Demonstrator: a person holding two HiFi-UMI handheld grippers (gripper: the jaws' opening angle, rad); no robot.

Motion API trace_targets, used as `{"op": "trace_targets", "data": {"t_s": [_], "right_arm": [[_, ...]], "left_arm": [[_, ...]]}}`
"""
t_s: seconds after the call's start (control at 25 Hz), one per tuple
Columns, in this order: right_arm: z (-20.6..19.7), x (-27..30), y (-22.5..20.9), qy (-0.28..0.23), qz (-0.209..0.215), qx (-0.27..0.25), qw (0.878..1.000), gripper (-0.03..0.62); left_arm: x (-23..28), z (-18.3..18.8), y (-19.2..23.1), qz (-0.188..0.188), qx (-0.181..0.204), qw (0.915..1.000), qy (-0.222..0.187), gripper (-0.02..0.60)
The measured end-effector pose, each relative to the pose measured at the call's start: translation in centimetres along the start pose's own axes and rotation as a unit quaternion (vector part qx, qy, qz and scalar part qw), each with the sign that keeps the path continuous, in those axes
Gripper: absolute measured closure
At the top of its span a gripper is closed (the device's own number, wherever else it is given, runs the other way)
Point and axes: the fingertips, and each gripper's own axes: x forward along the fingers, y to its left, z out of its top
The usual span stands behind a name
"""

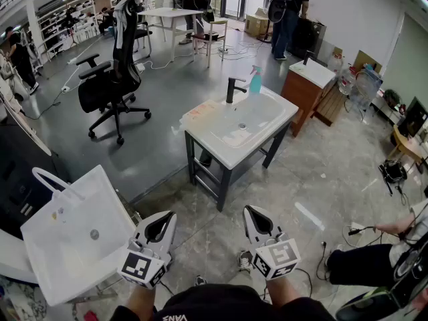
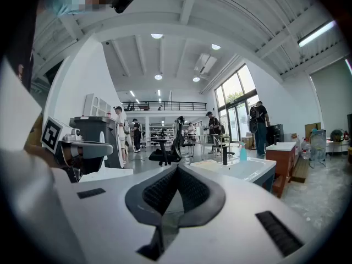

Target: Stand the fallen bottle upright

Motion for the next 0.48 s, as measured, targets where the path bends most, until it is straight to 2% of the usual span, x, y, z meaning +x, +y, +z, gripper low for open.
{"op": "trace_targets", "data": {"t_s": [0.28,0.48], "right_arm": [[-0.1,1.3,-3.0,-0.004,-0.001,0.014,1.000,0.594],[-0.2,2.8,-5.8,-0.005,0.026,0.012,1.000,0.592]], "left_arm": [[2.8,-0.4,-0.1,0.007,0.002,1.0000,0.005,0.560],[6.1,-1.6,-0.5,0.018,-0.011,0.9993,0.031,0.552]]}}
